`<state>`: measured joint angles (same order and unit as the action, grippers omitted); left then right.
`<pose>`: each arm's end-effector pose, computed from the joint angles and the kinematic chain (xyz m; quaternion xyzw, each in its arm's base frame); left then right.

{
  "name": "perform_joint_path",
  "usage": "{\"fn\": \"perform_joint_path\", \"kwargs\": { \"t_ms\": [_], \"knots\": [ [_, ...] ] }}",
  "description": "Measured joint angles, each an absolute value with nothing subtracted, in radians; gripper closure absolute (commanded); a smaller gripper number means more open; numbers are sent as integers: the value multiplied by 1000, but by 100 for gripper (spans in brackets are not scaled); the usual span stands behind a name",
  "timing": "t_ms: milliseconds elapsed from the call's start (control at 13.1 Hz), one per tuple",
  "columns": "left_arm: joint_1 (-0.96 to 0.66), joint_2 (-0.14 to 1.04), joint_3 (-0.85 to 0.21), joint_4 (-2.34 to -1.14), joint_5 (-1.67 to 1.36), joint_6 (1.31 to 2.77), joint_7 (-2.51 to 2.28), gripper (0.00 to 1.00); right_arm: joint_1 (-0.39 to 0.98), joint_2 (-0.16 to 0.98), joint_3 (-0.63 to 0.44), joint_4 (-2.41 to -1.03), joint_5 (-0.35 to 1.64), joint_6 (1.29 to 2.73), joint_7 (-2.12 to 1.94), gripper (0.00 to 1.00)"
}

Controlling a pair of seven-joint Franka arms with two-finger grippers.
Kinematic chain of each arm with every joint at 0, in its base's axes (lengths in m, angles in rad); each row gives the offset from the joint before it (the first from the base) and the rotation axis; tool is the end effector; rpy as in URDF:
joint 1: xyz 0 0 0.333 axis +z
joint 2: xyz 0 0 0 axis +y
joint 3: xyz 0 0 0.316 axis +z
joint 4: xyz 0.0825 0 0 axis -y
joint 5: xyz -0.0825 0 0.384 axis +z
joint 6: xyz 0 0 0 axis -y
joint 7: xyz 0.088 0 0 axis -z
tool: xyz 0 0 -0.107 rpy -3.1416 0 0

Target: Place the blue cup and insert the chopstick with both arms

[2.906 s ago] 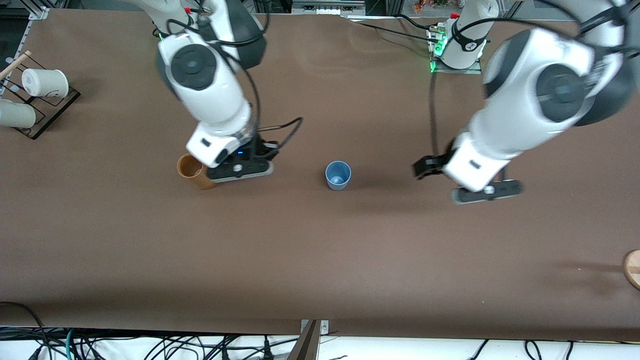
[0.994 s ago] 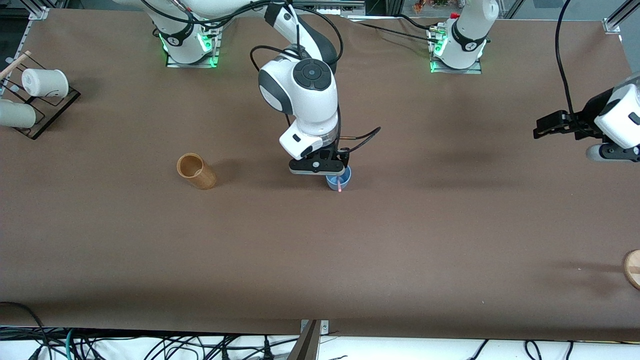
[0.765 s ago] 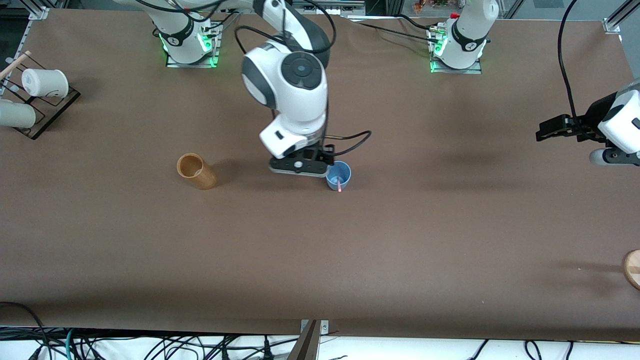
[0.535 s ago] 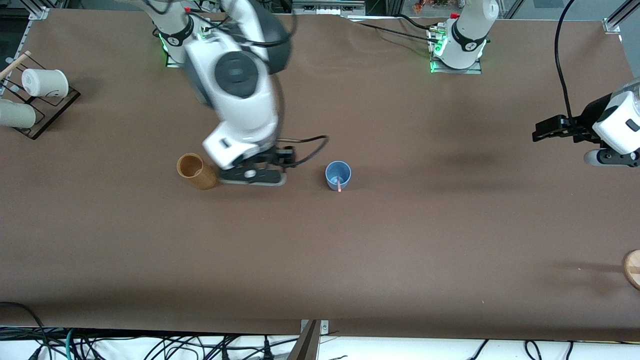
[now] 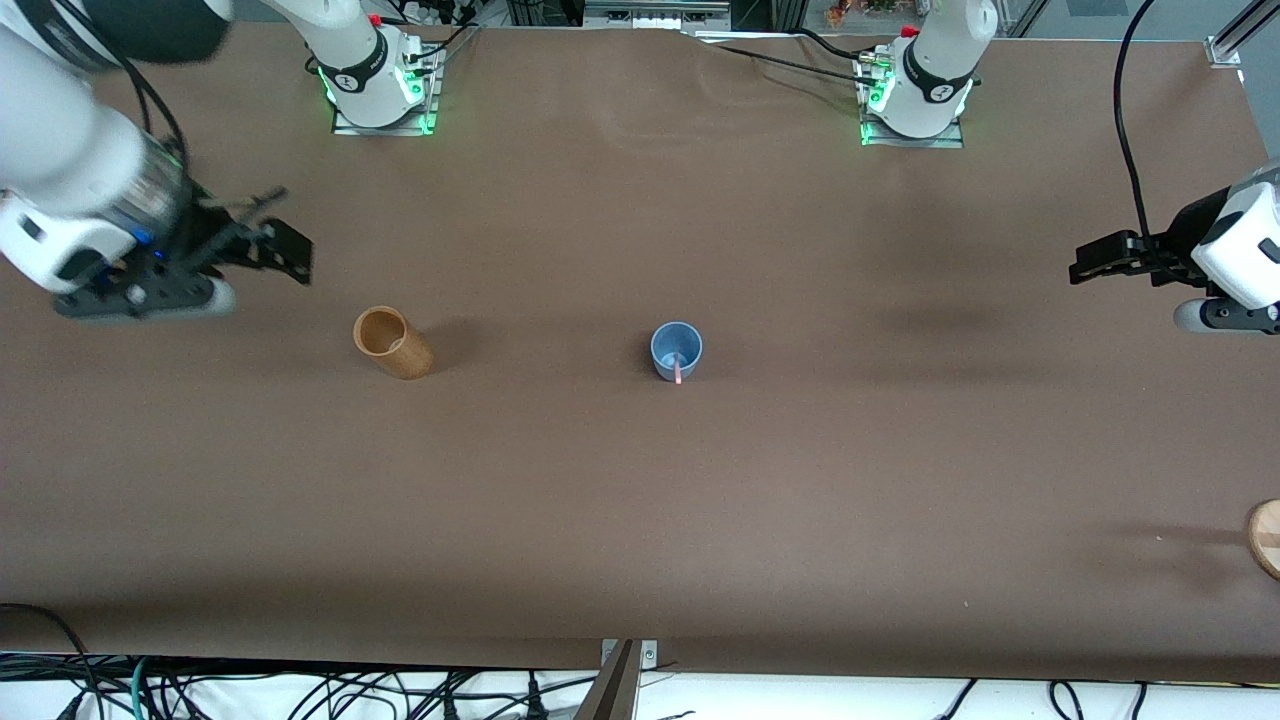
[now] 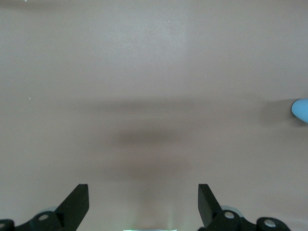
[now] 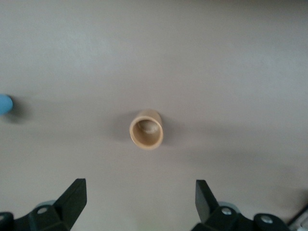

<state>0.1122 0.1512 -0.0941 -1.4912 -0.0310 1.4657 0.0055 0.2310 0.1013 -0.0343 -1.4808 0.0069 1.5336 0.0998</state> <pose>0.5856 0.0110 0.5675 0.9959 0.0059 -0.0876 0.0236 0.5701 0.1154 0.6061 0.9985 0.0485 -0.0242 0.0019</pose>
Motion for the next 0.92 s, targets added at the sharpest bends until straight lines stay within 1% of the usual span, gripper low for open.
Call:
{"fn": "perform_joint_path", "kwargs": {
  "t_ms": [153, 306, 918],
  "knots": [
    [112, 151, -94, -1491, -31, 1466, 6, 0, 211, 40, -26, -1546, 7, 1532, 91, 0],
    [112, 151, -94, -1491, -31, 1466, 6, 0, 185, 22, -10, -1573, 7, 1533, 79, 0],
    [111, 151, -97, -1491, -31, 1466, 6, 0, 152, 5, -25, -1582, 5, 1533, 92, 0]
  ]
}}
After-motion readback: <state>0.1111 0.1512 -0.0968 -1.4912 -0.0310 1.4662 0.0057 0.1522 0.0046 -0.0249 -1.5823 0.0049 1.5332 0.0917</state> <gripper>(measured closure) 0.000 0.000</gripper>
